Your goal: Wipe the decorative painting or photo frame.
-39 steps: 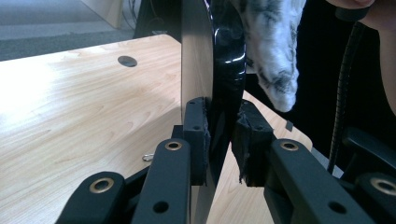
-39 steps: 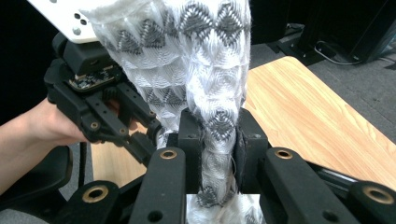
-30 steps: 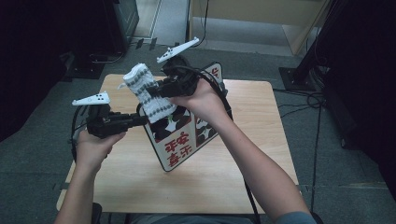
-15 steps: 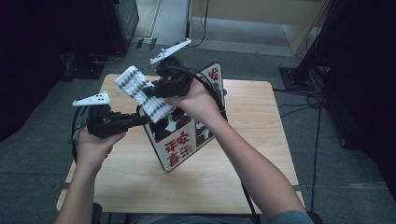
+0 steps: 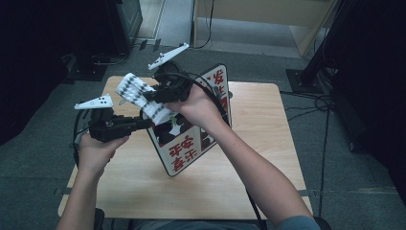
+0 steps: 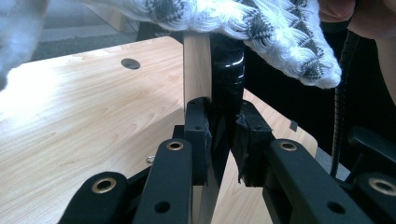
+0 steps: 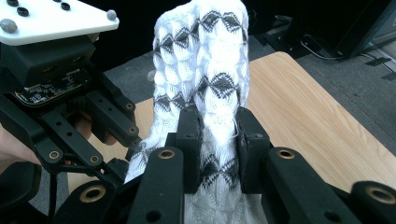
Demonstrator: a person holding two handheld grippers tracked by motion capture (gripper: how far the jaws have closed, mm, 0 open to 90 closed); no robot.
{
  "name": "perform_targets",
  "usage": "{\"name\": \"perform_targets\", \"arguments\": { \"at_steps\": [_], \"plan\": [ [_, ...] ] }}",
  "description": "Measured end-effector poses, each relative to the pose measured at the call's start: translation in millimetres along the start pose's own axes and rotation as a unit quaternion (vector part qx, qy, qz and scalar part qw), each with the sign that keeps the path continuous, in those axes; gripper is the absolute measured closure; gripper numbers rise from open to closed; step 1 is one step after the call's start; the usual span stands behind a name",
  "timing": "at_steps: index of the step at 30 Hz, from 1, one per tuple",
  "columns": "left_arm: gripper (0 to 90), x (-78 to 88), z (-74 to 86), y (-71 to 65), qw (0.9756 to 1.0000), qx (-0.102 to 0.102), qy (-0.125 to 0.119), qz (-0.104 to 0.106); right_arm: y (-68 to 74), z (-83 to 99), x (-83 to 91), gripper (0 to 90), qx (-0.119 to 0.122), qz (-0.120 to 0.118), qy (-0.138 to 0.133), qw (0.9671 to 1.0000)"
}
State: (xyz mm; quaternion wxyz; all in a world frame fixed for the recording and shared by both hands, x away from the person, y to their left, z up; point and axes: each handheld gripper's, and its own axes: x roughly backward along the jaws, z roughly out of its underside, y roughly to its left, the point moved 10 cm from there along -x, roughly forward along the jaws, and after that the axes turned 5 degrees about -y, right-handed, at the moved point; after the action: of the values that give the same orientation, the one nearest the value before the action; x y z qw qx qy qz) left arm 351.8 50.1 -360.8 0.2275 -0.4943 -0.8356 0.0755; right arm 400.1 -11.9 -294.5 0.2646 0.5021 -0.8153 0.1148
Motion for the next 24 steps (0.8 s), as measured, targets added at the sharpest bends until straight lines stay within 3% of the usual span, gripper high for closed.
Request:
{"name": "perform_targets", "arguments": {
  "at_steps": [10,19,24],
  "plan": [
    [77.8,0.4,0.3,0.0,1.0,-0.006,0.002,-0.002,-4.5,1.4,1.3,76.4,-0.001,-0.003,-0.007,1.0],
    [77.8,0.9,0.7,0.1,1.0,-0.003,0.003,-0.002,-13.6,3.7,4.5,76.3,-0.023,-0.014,-0.015,0.9995],
    [77.9,0.8,0.7,0.0,1.0,-0.001,0.003,-0.002,-16.5,4.5,5.2,76.0,-0.023,-0.02,-0.021,0.9993]
  ]
}}
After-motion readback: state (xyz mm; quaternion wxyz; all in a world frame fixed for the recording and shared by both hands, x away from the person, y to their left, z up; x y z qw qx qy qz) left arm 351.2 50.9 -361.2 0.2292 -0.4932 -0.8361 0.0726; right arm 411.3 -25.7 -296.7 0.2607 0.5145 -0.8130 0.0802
